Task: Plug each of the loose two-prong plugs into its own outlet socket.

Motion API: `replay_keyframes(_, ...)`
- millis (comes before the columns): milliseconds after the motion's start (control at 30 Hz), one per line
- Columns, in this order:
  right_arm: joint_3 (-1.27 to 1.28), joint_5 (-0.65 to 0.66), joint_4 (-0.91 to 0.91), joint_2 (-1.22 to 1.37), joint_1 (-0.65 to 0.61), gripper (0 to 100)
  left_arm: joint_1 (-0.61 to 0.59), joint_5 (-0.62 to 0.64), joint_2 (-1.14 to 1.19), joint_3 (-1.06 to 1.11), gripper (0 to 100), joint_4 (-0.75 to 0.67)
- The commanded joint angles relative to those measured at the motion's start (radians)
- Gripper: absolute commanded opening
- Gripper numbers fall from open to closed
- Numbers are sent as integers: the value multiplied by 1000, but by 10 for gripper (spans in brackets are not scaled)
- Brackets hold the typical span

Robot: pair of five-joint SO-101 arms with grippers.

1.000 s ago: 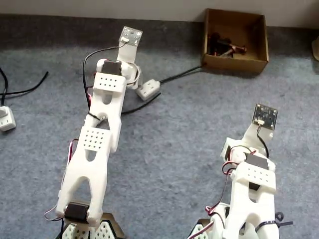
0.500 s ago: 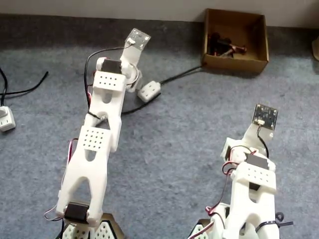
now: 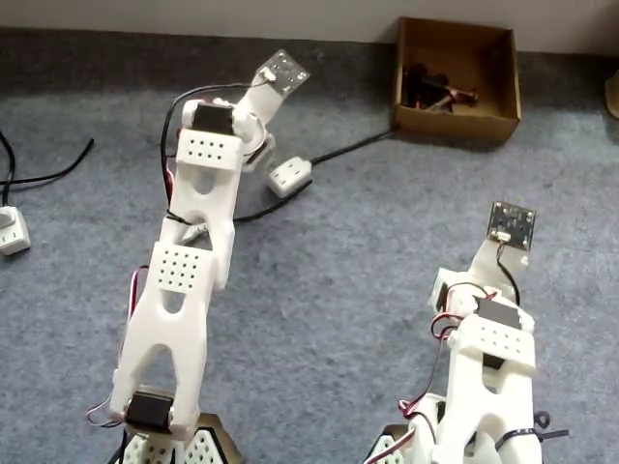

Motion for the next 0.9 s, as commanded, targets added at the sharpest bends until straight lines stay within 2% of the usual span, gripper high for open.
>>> replay_keyframes(0, 2, 9, -18, -28, -8, 152, 13, -35, -122, -35, 214, 9)
replay_keyframes(433, 2, 11, -18, -28, -8, 152, 18, -64, -156, -35, 213, 160)
replay_keyframes(567, 2, 11, -18, -28, -8, 152, 19, -5, -156, -36, 213, 163)
replay_keyframes(867, 2, 11, -18, -28, -8, 152, 36, 31, -159, -36, 213, 204)
